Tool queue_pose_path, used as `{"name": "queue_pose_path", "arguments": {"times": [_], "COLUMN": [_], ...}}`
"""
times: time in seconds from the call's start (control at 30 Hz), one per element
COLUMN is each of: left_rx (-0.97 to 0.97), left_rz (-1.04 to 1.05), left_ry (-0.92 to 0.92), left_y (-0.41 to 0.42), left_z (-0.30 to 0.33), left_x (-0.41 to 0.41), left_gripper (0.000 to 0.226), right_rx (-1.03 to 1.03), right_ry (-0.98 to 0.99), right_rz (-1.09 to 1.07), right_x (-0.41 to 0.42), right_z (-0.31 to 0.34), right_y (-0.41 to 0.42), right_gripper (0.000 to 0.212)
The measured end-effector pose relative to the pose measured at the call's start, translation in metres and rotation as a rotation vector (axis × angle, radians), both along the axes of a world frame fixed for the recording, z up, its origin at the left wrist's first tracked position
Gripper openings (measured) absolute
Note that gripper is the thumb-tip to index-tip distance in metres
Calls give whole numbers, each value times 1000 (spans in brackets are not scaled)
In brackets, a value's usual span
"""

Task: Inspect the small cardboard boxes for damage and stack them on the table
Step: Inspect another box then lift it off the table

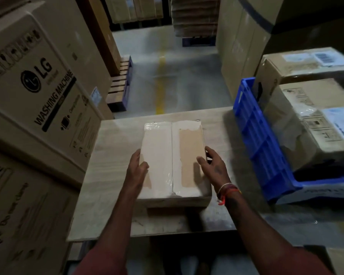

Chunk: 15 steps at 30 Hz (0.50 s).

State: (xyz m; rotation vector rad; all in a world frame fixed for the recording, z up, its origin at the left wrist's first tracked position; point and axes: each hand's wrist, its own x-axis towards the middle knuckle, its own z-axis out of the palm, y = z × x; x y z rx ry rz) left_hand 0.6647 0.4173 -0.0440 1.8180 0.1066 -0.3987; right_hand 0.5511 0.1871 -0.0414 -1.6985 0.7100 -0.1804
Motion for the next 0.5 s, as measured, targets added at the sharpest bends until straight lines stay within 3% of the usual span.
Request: {"name": "queue_pose_path", "arguments": {"times": [0.13, 0.23, 0.4, 0.5], "left_rx": [133, 166, 283, 358], "left_rz": [-149, -140, -126, -183], "left_ry": [-77, -142, -231, -321], "left_y": [13, 7, 4, 1], "left_z": [-7, -2, -11, -15], "left_x": [-8, -19, -25, -19], "left_gripper": [80, 86, 88, 87], "right_rx": [-24, -112, -440, -530], "right_ry": [24, 16, 130, 156], "right_rz": [4, 16, 68, 101], "right_x": [0, 3, 7, 10], "right_z": [0, -4, -18, -18], "right_y": [-1, 4, 26, 27], "right_gripper": [55, 48, 83, 88]}}
